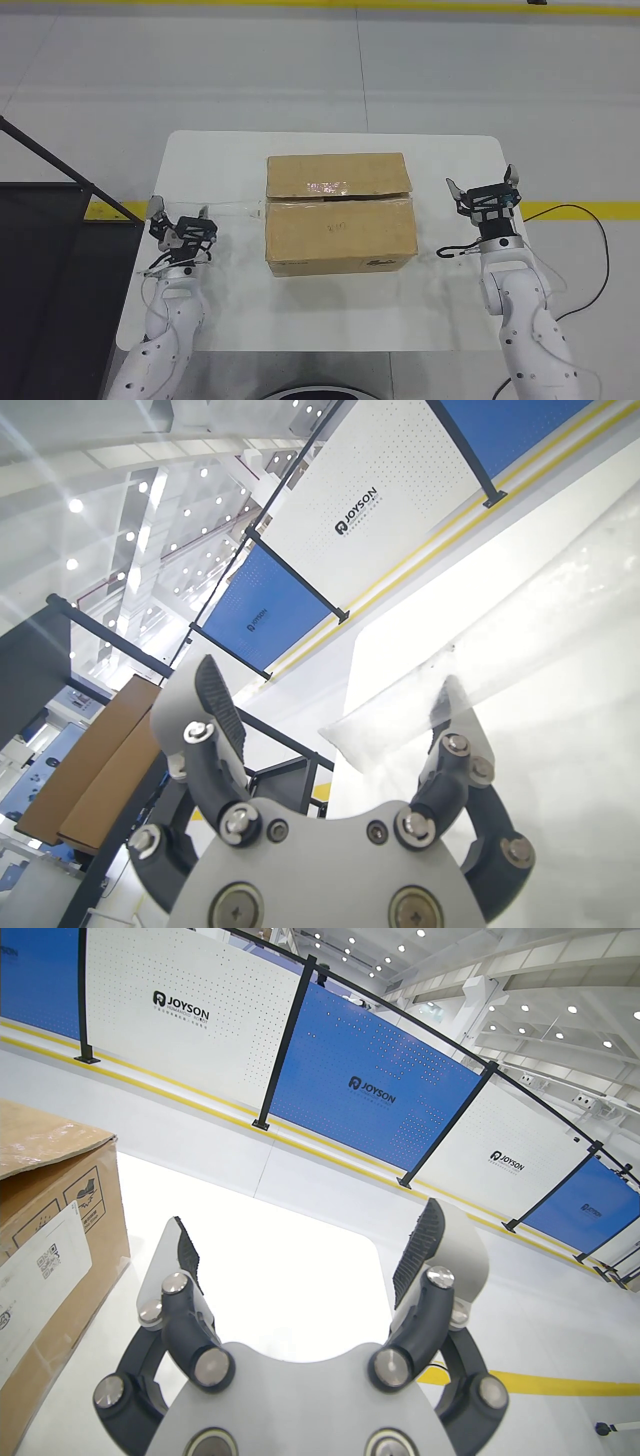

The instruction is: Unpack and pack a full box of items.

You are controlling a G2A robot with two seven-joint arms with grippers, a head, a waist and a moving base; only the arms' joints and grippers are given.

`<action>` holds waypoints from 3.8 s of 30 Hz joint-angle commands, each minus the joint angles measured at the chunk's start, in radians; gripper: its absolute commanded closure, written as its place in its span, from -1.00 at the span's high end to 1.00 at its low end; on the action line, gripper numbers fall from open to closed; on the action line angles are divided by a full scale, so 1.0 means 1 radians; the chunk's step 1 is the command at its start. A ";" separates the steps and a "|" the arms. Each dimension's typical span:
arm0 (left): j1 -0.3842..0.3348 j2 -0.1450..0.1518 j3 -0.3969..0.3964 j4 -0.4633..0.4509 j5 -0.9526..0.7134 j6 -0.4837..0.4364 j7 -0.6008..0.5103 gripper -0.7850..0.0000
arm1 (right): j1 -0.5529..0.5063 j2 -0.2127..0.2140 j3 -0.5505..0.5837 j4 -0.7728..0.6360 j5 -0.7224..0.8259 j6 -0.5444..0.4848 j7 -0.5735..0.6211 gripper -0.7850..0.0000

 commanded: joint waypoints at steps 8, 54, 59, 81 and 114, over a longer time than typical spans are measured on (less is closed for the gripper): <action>0.021 -0.001 -0.018 -0.030 0.076 -0.046 -0.053 1.00 | 0.000 0.000 0.000 0.000 0.000 0.000 0.000 1.00; -0.049 -0.004 -0.039 0.001 0.241 -0.304 -0.053 1.00 | 0.000 0.000 0.000 0.000 0.000 0.000 0.000 1.00; -0.091 -0.009 -0.045 0.028 0.202 -0.266 -0.068 1.00 | 0.000 0.000 0.000 0.000 0.000 0.000 0.000 1.00; -0.131 -0.018 -0.065 0.116 0.163 -0.256 -0.080 1.00 | 0.000 0.000 0.000 0.000 0.000 0.000 0.000 1.00; 0.228 0.027 -0.291 -0.251 -0.297 -0.786 0.423 1.00 | 0.000 0.019 0.063 -0.095 0.029 -0.252 0.125 1.00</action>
